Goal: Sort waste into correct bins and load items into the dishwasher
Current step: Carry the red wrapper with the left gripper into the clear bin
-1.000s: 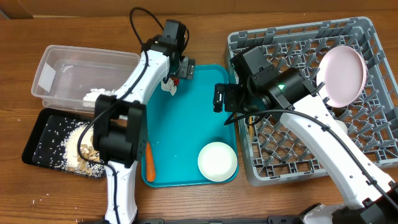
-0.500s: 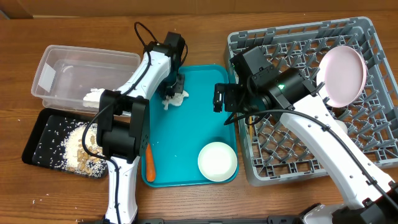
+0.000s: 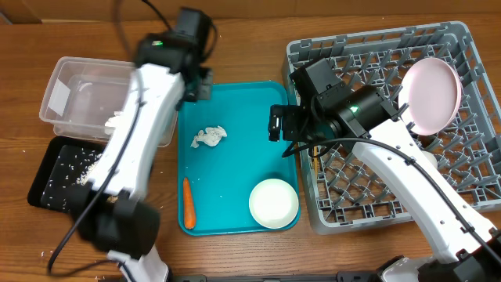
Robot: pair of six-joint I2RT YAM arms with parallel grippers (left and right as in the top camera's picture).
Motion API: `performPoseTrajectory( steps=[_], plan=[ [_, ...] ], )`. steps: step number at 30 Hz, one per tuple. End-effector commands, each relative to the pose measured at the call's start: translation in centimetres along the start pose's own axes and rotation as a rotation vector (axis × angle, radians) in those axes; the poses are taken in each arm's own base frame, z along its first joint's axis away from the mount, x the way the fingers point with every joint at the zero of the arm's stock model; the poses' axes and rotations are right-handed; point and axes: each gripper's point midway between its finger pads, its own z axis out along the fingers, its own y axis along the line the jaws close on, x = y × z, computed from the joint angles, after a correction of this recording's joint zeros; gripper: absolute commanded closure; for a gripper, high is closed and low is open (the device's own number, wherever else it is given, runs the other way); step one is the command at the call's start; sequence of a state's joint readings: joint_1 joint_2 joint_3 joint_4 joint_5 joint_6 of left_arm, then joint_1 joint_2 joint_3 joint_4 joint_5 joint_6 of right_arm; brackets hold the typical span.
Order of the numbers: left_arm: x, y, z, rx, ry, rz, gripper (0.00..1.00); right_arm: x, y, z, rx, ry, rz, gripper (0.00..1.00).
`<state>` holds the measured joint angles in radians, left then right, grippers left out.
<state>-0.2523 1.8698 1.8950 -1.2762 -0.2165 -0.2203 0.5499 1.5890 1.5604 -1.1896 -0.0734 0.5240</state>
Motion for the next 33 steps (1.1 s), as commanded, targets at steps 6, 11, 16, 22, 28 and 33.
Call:
performPoseTrajectory(
  steps=[6,11,16,22,28,33],
  plan=[
    [1.2,8.3,1.8,-0.119,0.076,-0.259,0.92,-0.1,-0.1,0.0,0.002,-0.007,0.009,0.0],
    [2.6,6.8,3.8,0.047,0.193,-0.274,0.37,-0.1,-0.1,0.0,0.002,-0.007,0.009,0.0],
    [2.6,2.3,2.9,0.256,0.217,-0.224,0.34,-0.1,-0.1,0.0,0.002,-0.006,0.009,0.0],
    [2.3,-0.9,3.1,0.144,0.155,-0.015,0.26,-0.3,0.0,0.0,-0.001,-0.011,0.009,0.0],
    [3.5,-4.6,6.8,0.078,0.191,0.104,0.18,-0.2,-0.1,0.0,0.005,-0.01,0.009,0.0],
    [6.7,-6.1,11.7,0.047,0.35,0.145,0.21,-0.3,-0.3,0.0,0.016,-0.014,0.008,0.0]
  ],
)
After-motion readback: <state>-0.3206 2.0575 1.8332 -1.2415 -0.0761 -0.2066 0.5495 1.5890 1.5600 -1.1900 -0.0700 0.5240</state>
